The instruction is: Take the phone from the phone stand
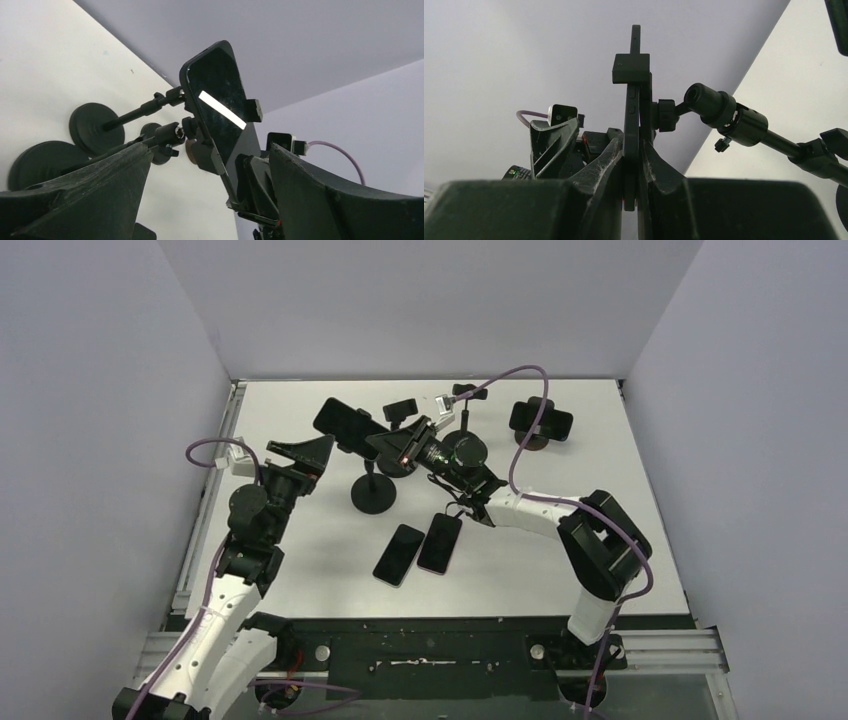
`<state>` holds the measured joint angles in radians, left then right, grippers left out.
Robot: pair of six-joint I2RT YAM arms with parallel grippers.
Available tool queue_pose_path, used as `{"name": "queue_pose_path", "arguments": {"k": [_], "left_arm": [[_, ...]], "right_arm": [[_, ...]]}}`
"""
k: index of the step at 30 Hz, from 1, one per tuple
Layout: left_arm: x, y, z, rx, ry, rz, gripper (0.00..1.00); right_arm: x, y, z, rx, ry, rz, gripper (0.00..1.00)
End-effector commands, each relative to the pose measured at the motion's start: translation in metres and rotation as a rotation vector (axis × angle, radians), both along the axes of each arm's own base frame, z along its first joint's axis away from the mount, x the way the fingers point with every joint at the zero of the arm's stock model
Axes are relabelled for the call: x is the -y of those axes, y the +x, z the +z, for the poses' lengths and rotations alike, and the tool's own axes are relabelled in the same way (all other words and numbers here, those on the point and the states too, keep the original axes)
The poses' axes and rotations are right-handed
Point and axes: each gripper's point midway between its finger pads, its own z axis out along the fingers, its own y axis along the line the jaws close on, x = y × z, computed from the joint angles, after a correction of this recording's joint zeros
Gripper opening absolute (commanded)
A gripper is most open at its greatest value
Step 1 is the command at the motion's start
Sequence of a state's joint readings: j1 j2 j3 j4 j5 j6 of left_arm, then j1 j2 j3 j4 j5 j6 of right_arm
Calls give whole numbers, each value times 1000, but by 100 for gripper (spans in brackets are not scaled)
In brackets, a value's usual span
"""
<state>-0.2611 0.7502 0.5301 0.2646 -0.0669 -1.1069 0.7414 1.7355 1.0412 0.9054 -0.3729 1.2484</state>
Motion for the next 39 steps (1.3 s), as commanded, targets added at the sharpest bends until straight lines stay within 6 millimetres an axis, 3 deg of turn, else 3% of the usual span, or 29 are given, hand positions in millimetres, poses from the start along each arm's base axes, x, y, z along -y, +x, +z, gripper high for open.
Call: {"name": "queue_pose_path", "arguments": {"k": [1, 6, 15, 24, 26, 27, 29, 31, 33, 36, 39], "left_arm": [[7, 3, 44, 177, -66, -65, 86], [3, 13, 42, 194, -89, -57, 83], [1, 30, 45, 224, -140, -92, 64], [3, 41, 56, 249, -127, -124, 29], [3, 42, 58, 250, -122, -128, 17], [3, 42, 59, 251, -115, -130, 9], [5, 46, 56, 212, -85, -131, 0], [4, 50, 54, 182, -61, -126, 0], [5, 50, 56, 179, -47, -129, 0], [6, 51, 54, 169, -45, -137, 0], [5, 52, 48, 152, -47, -136, 0]], "right_arm": [[6, -8, 42, 86, 164, -3, 0], [1, -9, 36, 78, 167, 13, 0], [-15, -16, 21, 63, 153, 72, 0], [-27, -21, 12, 53, 121, 118, 0], [-30, -22, 10, 51, 89, 133, 0], [-31, -22, 7, 48, 67, 140, 2], [-32, -22, 5, 45, 23, 145, 21], [-29, -21, 0, 35, -29, 138, 46], [-22, -19, -3, 31, -70, 113, 62], [-7, -17, 1, 25, -102, 78, 73], [4, -16, 4, 33, -130, 55, 76]]}}
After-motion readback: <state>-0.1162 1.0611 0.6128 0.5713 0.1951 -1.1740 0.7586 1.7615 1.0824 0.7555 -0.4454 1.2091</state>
